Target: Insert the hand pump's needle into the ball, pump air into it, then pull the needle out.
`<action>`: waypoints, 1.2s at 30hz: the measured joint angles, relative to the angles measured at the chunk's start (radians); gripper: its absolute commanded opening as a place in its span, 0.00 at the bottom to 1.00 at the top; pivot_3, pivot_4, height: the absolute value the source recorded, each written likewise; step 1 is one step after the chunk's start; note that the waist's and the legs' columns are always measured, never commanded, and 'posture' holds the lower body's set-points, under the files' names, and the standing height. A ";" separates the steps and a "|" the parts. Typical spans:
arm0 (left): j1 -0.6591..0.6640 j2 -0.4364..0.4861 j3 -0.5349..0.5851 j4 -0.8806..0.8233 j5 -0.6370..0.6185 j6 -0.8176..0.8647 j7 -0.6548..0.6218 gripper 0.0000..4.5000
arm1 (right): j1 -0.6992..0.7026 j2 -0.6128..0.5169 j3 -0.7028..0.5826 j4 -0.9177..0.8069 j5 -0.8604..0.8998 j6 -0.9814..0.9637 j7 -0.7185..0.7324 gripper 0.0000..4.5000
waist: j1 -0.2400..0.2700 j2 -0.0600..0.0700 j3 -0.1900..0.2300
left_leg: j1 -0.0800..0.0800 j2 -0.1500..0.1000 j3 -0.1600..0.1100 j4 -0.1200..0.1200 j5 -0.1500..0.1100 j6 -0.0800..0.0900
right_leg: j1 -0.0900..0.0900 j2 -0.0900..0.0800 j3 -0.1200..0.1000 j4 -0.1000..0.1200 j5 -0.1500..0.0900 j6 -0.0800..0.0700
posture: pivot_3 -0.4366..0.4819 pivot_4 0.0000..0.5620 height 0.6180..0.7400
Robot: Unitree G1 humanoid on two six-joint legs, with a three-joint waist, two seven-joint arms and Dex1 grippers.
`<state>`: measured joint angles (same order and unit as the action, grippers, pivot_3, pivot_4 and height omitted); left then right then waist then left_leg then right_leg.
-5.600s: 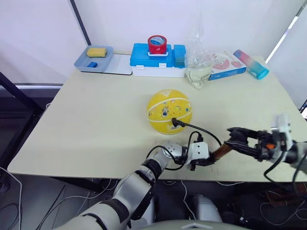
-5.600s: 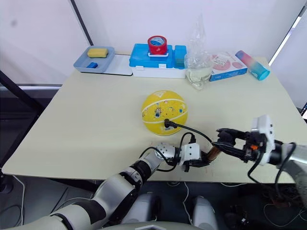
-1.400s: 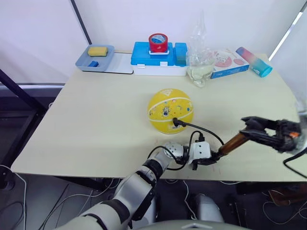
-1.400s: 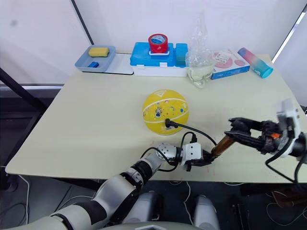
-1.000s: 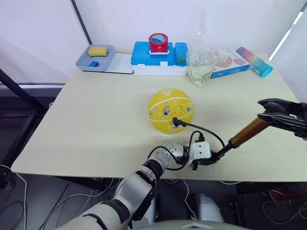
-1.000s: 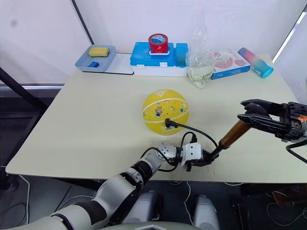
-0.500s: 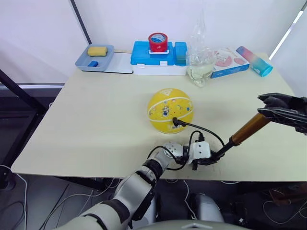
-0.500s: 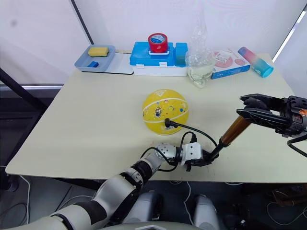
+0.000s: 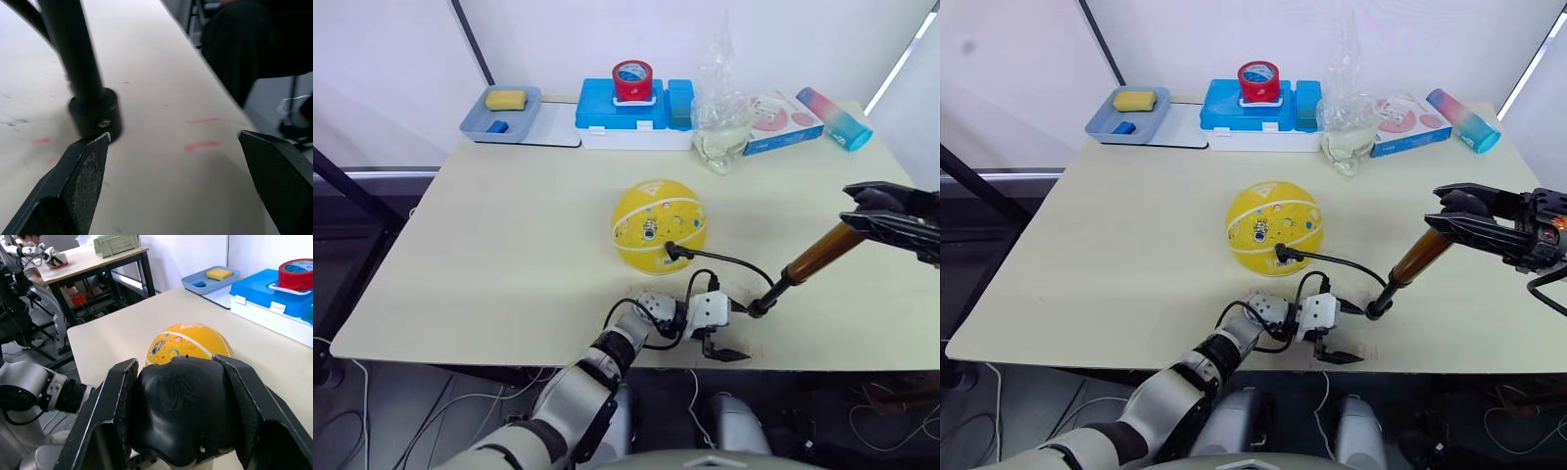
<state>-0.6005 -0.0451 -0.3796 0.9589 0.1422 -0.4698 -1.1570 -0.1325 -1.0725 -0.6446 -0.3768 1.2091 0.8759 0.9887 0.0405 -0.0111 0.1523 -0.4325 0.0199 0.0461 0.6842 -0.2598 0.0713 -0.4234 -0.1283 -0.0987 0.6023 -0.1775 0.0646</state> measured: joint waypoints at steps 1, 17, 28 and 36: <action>0.016 0.014 0.000 -0.039 -0.017 0.031 -0.025 1.00 | 0.001 0.000 0.000 -0.001 0.000 0.000 0.001 0.43 | 0.000 0.001 0.001 | 0.000 0.000 0.000 0.001 0.000 0.000 | 0.000 0.000 0.000 0.000 0.000 0.000 | 0.48 0.27 1.00; 0.209 0.269 0.081 -0.633 -0.249 0.312 -0.133 1.00 | 0.072 0.047 0.055 -0.030 -0.106 -0.075 0.046 0.43 | -0.005 0.002 0.002 | 0.003 0.002 0.000 0.003 0.001 0.000 | 0.000 0.005 0.004 0.004 -0.001 0.000 | 0.48 0.27 1.00; 0.389 0.547 0.248 -1.083 -0.486 0.522 -0.124 1.00 | 0.057 0.078 0.163 0.029 -0.224 -0.166 0.108 0.43 | -0.001 0.003 0.002 | 0.003 0.002 0.001 0.004 0.001 -0.001 | 0.000 0.005 0.005 0.004 -0.003 0.003 | 0.48 0.27 1.00; 0.482 0.687 0.341 -1.243 -0.582 0.570 -0.125 1.00 | 0.000 0.050 0.224 0.050 -0.299 -0.224 0.198 0.43 | -0.003 0.006 0.004 | 0.003 0.002 0.002 0.004 0.001 -0.001 | 0.000 0.006 0.006 0.004 -0.003 0.003 | 0.48 0.27 1.00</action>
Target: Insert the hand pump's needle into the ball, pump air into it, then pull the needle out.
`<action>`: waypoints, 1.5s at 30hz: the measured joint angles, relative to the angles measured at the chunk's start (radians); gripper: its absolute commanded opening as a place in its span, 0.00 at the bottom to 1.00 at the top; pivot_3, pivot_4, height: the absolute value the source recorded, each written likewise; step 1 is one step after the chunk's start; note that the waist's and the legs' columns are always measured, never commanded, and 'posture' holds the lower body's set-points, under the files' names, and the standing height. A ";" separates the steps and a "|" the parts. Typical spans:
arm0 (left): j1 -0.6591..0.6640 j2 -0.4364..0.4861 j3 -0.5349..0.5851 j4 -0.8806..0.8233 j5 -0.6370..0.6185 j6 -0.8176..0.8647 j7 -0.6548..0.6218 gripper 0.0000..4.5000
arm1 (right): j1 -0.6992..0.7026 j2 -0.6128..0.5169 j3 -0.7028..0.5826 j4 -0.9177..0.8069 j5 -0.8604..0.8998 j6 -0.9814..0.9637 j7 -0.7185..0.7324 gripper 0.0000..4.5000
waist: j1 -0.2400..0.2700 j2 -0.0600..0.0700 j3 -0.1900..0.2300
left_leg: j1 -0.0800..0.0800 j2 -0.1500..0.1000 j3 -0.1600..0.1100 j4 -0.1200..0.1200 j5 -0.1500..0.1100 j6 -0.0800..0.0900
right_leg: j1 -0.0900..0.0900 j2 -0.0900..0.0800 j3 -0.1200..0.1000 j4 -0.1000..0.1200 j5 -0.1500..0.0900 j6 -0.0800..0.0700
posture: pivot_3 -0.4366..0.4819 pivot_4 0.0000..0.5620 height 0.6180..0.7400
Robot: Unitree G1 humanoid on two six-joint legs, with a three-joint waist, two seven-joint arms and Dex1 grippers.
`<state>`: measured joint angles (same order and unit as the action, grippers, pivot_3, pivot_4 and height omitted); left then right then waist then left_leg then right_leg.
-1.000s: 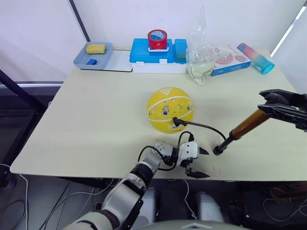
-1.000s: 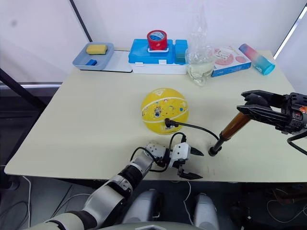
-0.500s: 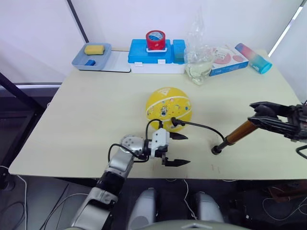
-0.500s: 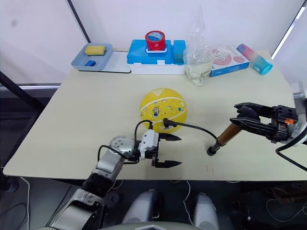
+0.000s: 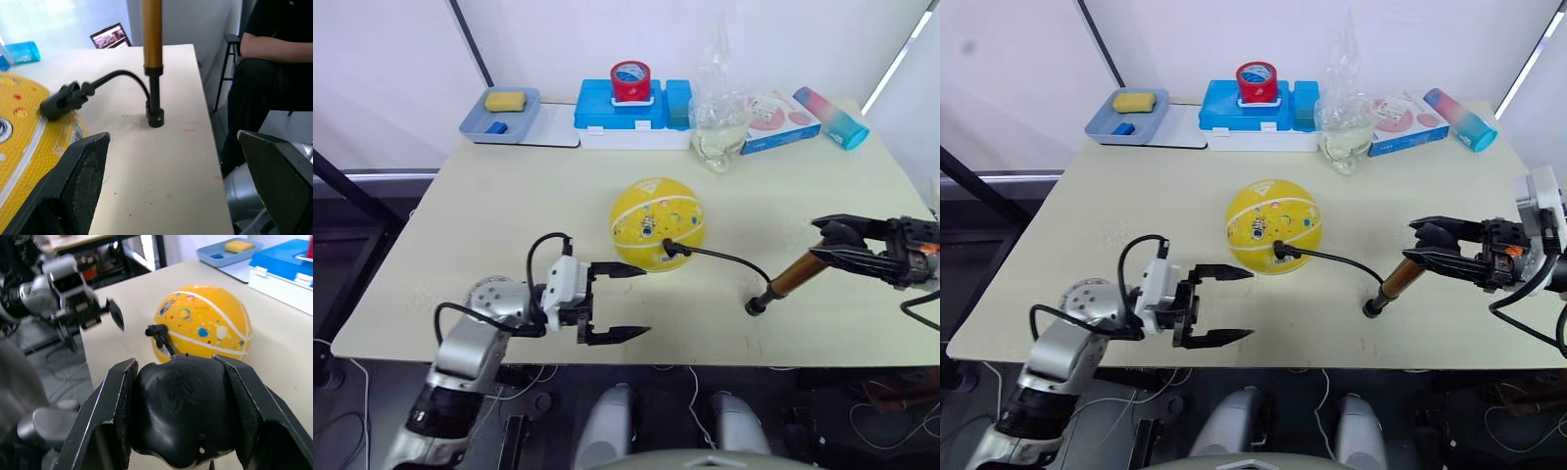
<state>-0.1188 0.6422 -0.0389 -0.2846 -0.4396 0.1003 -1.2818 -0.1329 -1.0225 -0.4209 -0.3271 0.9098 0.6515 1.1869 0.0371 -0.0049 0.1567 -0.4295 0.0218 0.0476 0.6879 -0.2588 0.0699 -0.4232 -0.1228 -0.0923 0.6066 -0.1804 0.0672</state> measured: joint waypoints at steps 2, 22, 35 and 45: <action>0.023 0.031 0.025 -0.031 -0.022 0.006 0.000 1.00 | -0.029 -0.024 0.028 0.002 -0.020 -0.012 0.026 0.43 | 0.000 0.001 0.001 | 0.000 0.000 0.000 0.000 0.000 0.000 | 0.000 0.000 0.000 0.000 0.000 0.000 | 0.48 0.27 1.00; 0.045 0.073 0.081 -0.049 -0.070 0.008 0.037 1.00 | -0.314 -0.190 0.349 0.067 -0.359 -0.233 0.266 0.43 | -0.003 0.008 0.005 | -0.001 -0.001 0.002 0.000 0.003 -0.005 | -0.002 0.001 0.003 0.001 0.000 0.000 | 0.48 0.27 1.00; 0.054 0.073 0.107 -0.048 -0.079 0.003 0.056 1.00 | -0.465 -0.190 0.547 0.096 -0.582 -0.358 0.356 0.43 | -0.002 0.008 0.006 | -0.002 -0.001 0.004 0.000 0.004 -0.007 | -0.004 0.001 0.004 0.002 0.002 -0.003 | 0.48 0.27 1.00; 0.057 0.066 0.108 -0.047 -0.114 0.002 0.053 1.00 | -0.492 -0.048 0.655 0.126 -0.665 -0.412 0.367 0.43 | -0.013 0.008 0.006 | -0.001 -0.003 0.004 0.000 0.005 -0.008 | -0.003 0.003 0.004 0.002 0.003 -0.002 | 0.48 0.27 1.00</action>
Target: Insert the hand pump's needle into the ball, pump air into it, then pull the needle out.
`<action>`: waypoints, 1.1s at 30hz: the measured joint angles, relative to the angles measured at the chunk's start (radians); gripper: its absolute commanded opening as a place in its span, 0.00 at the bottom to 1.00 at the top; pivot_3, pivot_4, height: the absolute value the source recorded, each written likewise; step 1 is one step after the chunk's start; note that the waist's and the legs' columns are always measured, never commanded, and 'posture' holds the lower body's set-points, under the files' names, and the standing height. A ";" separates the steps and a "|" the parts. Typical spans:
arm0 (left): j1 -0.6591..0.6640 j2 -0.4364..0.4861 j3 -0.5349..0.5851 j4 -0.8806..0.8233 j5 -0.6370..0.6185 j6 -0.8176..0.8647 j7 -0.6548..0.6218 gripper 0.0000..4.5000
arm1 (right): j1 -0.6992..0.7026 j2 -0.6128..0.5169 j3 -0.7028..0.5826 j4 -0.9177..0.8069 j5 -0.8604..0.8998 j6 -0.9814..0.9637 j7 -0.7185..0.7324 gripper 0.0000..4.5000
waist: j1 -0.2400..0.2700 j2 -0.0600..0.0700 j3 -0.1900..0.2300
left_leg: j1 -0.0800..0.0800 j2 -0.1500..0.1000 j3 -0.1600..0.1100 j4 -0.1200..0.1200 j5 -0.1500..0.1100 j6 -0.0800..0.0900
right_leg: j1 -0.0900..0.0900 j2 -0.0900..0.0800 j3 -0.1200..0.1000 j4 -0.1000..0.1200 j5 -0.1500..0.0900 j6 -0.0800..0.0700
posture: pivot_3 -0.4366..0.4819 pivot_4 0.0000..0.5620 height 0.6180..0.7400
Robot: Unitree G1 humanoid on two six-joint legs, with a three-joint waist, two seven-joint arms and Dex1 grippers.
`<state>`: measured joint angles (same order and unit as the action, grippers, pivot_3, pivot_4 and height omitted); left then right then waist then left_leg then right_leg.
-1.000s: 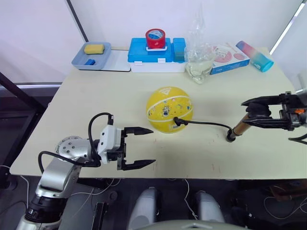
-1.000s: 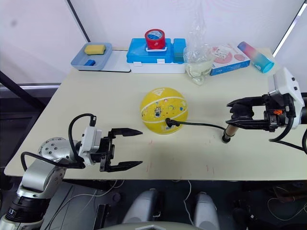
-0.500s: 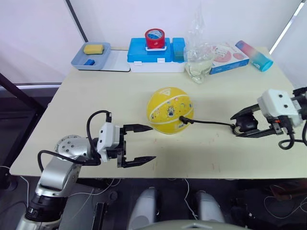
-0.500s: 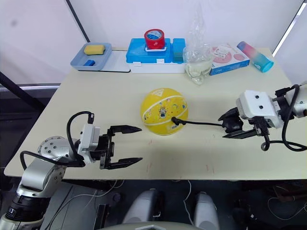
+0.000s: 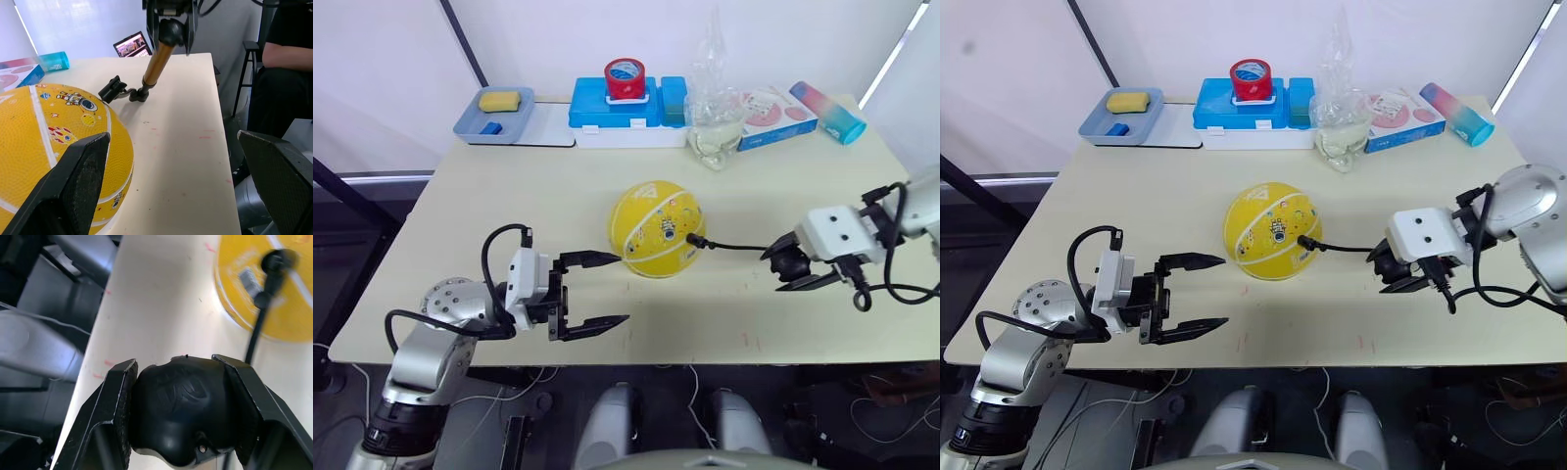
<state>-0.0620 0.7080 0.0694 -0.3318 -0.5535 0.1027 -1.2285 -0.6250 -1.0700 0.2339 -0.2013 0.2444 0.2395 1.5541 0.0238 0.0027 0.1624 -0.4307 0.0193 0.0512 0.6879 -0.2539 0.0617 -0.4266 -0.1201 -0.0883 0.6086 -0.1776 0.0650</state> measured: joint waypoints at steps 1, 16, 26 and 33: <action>0.000 0.000 0.000 0.000 0.000 0.000 -0.001 1.00 | 0.007 0.025 0.011 0.019 -0.012 -0.015 -0.009 0.43 | -0.001 0.000 0.000 | 0.000 0.000 0.000 0.000 0.000 0.000 | 0.001 0.000 0.000 0.000 0.000 0.000 | 0.48 0.27 1.00; -0.013 -0.006 -0.001 -0.001 0.000 -0.002 -0.009 1.00 | 0.087 0.301 0.103 0.424 -0.169 -0.323 -0.149 0.42 | -0.008 -0.002 -0.001 | 0.002 -0.002 0.000 0.000 0.001 -0.002 | 0.004 0.003 0.000 0.000 0.000 0.000 | 0.48 0.27 1.00; -0.014 -0.009 -0.002 0.000 0.001 -0.008 -0.014 1.00 | 0.077 0.396 0.102 0.635 -0.240 -0.519 -0.265 0.42 | -0.008 -0.002 -0.001 | 0.010 -0.002 -0.002 -0.001 0.001 -0.002 | 0.012 0.004 0.003 -0.001 -0.002 0.001 | 0.48 0.27 1.00; -0.015 -0.010 -0.002 0.006 0.001 -0.017 -0.015 1.00 | 0.087 0.396 0.061 0.640 -0.190 -0.485 -0.246 0.82 | -0.008 -0.002 -0.001 | 0.013 -0.002 -0.002 -0.002 0.001 -0.002 | 0.013 0.004 0.005 0.000 -0.001 -0.001 | 0.48 0.27 1.00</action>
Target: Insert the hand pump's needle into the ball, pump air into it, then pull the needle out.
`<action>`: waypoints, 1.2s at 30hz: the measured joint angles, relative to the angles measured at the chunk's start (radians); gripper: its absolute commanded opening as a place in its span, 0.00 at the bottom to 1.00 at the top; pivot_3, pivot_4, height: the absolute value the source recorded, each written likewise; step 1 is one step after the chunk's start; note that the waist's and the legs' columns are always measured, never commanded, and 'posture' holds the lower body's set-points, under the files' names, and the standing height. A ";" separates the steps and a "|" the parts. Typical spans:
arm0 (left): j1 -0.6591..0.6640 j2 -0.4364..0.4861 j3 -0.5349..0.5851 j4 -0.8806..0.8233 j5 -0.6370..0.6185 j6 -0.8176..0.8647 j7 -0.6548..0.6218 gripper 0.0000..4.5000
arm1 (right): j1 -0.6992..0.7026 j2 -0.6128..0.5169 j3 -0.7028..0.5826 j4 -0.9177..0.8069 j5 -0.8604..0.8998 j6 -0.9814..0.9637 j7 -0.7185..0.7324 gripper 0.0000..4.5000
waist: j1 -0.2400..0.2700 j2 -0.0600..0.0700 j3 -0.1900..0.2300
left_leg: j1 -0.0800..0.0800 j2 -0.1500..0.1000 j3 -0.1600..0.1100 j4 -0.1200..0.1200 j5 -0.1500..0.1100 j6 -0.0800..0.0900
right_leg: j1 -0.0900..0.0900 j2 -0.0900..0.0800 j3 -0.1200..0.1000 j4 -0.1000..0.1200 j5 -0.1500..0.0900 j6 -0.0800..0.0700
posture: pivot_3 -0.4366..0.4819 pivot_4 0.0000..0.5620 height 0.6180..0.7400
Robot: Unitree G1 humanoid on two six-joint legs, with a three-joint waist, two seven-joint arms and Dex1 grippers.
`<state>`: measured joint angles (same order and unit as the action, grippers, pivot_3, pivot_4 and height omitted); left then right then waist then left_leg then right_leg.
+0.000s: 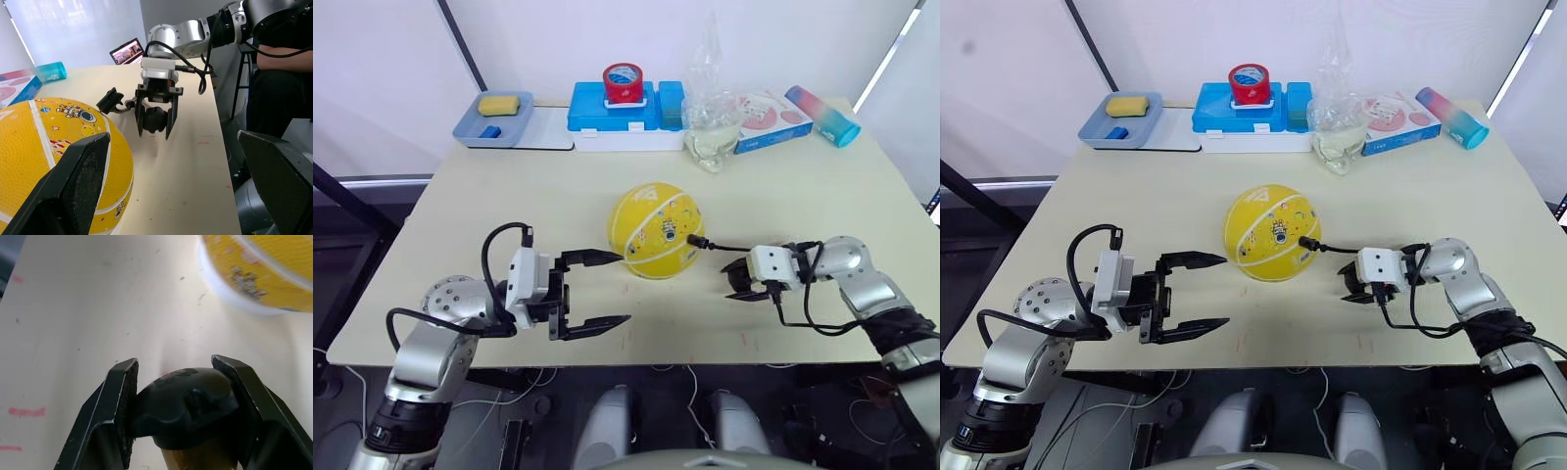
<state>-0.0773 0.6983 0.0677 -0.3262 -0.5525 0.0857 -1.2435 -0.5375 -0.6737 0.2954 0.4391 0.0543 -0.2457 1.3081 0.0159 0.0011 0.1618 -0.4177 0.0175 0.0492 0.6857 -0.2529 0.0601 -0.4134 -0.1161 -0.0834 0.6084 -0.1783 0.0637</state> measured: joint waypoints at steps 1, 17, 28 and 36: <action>-0.001 -0.001 0.000 0.005 0.000 -0.003 0.000 1.00 | 0.012 -0.004 -0.001 -0.006 0.007 0.012 0.007 0.94 | -0.001 0.000 0.000 | 0.000 0.000 0.000 0.000 0.000 0.000 | 0.000 0.000 0.000 0.000 0.000 0.000 | 0.48 0.27 1.00; -0.105 -0.065 -0.040 0.041 0.018 0.025 0.077 1.00 | 0.347 -0.064 -0.283 -0.394 0.294 0.148 -0.043 1.00 | 0.003 0.002 0.001 | 0.000 0.000 0.001 -0.001 -0.002 0.003 | 0.000 0.000 0.001 0.000 0.000 0.001 | 0.48 0.27 1.00; -0.318 -0.167 -0.089 0.141 0.084 0.157 0.273 1.00 | 0.631 -0.004 -0.491 -0.628 0.549 0.260 -0.143 1.00 | 0.003 0.001 0.001 | 0.001 0.000 0.000 -0.001 -0.003 0.004 | 0.000 0.001 0.001 0.001 -0.001 0.005 | 0.48 0.27 1.00; -0.425 -0.217 -0.160 0.226 0.188 0.227 0.369 1.00 | 0.702 0.020 -0.547 -0.708 0.638 0.317 -0.182 1.00 | 0.004 0.001 0.002 | 0.001 0.000 0.000 -0.001 -0.003 0.005 | 0.000 0.001 0.002 0.000 -0.001 0.005 | 0.48 0.27 1.00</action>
<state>-0.5020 0.4810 -0.0923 -0.1006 -0.3648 0.3128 -0.8748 0.1648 -0.6539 -0.2520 -0.2688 0.6918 0.0715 1.1260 0.0195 0.0020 0.1634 -0.4167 0.0178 0.0492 0.6850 -0.2556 0.0648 -0.4131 -0.1147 -0.0813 0.6089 -0.1795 0.0685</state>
